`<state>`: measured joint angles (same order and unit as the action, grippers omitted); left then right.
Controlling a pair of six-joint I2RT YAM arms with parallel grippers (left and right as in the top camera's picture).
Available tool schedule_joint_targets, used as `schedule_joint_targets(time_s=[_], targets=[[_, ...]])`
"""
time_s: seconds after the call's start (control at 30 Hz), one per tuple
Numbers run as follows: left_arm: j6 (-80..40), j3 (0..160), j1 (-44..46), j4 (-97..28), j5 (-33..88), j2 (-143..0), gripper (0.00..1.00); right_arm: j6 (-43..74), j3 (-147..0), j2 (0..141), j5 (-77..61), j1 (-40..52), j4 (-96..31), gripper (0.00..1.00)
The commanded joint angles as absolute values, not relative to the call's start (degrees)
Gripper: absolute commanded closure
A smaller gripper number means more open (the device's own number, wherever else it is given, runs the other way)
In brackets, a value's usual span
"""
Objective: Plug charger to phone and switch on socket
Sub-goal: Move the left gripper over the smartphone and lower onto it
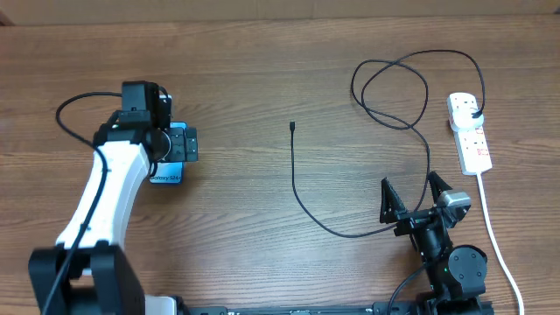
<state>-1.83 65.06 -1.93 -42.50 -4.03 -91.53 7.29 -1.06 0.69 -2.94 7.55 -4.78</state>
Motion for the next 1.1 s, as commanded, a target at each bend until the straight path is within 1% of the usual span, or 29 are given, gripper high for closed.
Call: schedule_joint_targets(time_s=[0.0, 0.17, 0.47, 0.7, 0.87, 1.07], targets=[[-2.7, 66.2, -2.2, -41.2, -8.2, -96.4, 0.0, 7.5, -0.4, 0.2, -2.6, 7.7, -4.6, 0.0], [-2.2, 66.2, -2.2, -38.4, -10.9, -101.2, 0.01, 7.5, -0.4, 0.2, -2.6, 7.7, -4.6, 0.0], [0.1, 66.2, -2.3, -33.2, -11.1, -108.1, 0.0, 7.5, -0.4, 0.2, -2.6, 7.7, -4.6, 0.0], [0.3, 66.2, -2.4, -29.9, -11.1, -110.6, 0.01, 7.5, -0.4, 0.2, -2.6, 7.7, -4.6, 0.0], [0.2, 66.1, -2.8, -29.9, -10.8, -112.0, 0.01, 7.5, -0.4, 0.2, -2.6, 7.7, -4.6, 0.0], [0.2, 65.6, -3.1, -30.0, -5.5, -113.8, 0.0, 7.5, -0.4, 0.2, -2.6, 7.7, -4.6, 0.0]])
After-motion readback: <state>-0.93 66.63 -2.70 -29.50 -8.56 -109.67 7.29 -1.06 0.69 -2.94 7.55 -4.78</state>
